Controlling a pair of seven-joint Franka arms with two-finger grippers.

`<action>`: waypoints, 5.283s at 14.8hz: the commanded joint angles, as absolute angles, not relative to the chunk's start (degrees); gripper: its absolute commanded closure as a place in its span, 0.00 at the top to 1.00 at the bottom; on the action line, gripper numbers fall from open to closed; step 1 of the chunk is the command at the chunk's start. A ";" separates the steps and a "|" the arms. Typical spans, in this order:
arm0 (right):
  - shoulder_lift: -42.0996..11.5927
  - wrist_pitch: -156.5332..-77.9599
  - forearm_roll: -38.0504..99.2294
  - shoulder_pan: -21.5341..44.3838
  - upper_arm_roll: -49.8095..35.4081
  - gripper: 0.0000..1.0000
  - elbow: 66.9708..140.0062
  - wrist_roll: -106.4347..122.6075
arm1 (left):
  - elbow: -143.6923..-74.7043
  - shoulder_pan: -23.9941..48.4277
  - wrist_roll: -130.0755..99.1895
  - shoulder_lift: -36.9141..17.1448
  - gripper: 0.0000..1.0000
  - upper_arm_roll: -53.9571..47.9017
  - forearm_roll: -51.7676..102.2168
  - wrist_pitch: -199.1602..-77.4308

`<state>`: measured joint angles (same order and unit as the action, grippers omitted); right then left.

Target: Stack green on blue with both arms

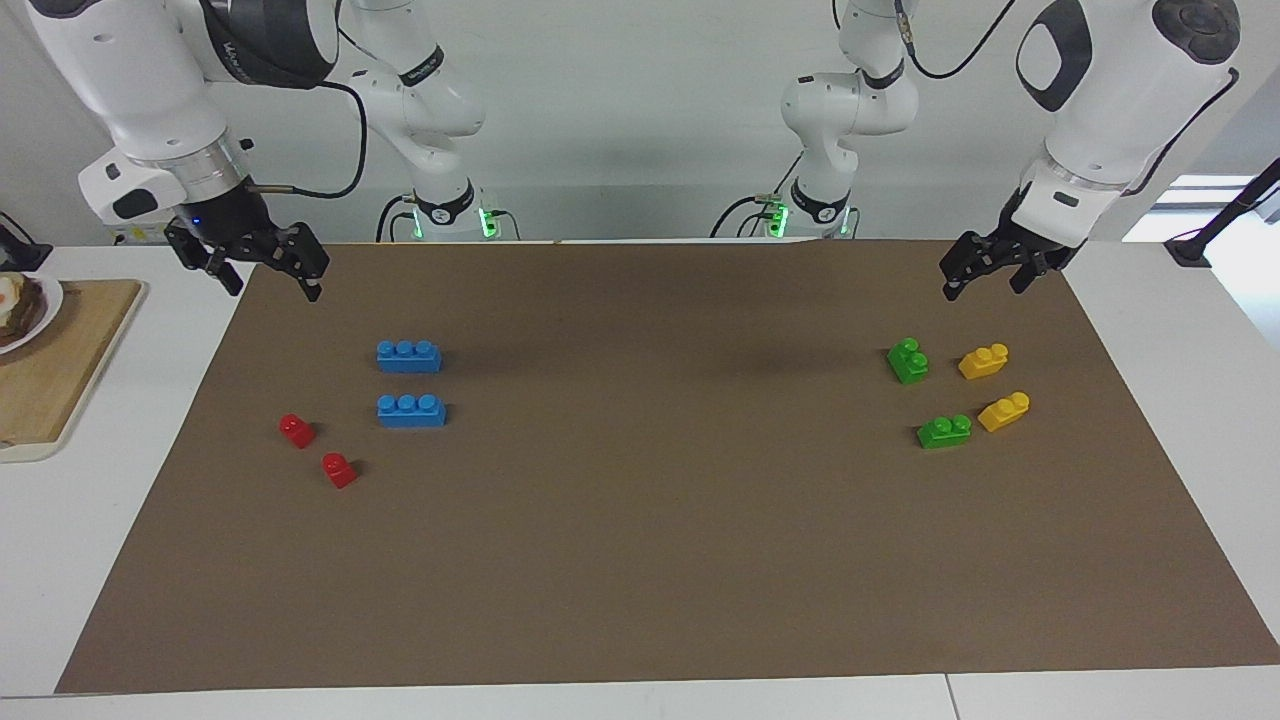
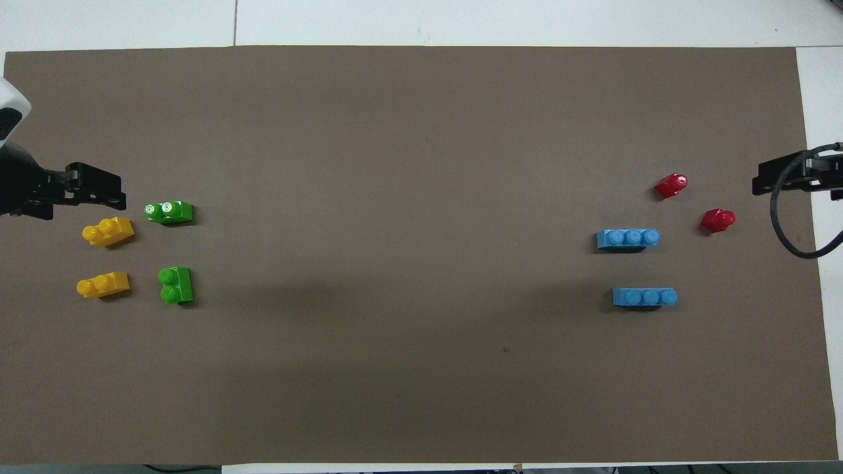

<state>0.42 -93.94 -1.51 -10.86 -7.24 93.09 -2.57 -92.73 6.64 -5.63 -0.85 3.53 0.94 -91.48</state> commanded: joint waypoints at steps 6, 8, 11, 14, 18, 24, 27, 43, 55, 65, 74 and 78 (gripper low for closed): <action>1.41 -92.99 -0.97 -11.51 -7.47 1.00 93.87 -1.67 | -93.16 6.50 -4.92 -0.18 1.00 3.52 0.70 -92.20; 1.41 -92.99 -0.97 -11.51 -7.47 1.00 93.87 -1.67 | -93.25 6.50 -5.01 -0.18 1.00 3.52 0.70 -92.28; 1.41 -92.99 -0.97 -11.51 -7.47 1.00 93.87 -1.67 | -93.25 6.59 -5.54 -0.18 1.00 3.52 0.70 -92.02; 1.41 -92.99 -0.97 -11.51 -7.47 1.00 93.87 -1.58 | -93.51 6.77 -5.62 0.26 1.00 3.08 0.70 -91.14; 1.41 -92.90 -0.97 -11.51 -7.47 1.00 93.87 -1.58 | -96.15 6.59 -4.92 1.58 1.00 3.08 0.70 -92.63; 1.41 -92.90 -0.97 -11.60 -7.30 1.00 93.87 -1.67 | -99.22 4.58 -1.60 1.58 1.00 3.52 0.70 -96.85; 1.41 -92.90 -0.97 -11.51 -7.29 1.00 93.87 -1.58 | -101.78 2.56 2.02 1.58 1.00 3.60 0.62 -99.49; 1.23 -95.18 2.62 -11.95 -7.12 0.99 97.64 -41.41 | -112.23 0.62 3.69 4.66 1.00 3.52 0.53 -100.54; -7.82 -102.47 17.12 -17.48 -7.03 0.99 104.57 -71.08 | -126.65 1.23 2.03 8.88 1.00 3.43 0.62 -111.44; -8.61 -115.47 19.34 -16.87 -7.12 1.00 115.13 -69.71 | -134.03 1.67 -0.08 6.68 1.00 3.34 0.53 -123.48; -8.96 -123.13 19.95 -15.03 -7.29 1.00 120.84 -67.06 | -136.05 1.67 -0.70 3.43 1.00 3.34 0.62 -129.37; -10.27 -125.50 20.04 -15.03 -7.29 1.00 121.99 -65.83 | -137.28 1.67 -0.79 2.03 1.00 3.34 0.53 -132.26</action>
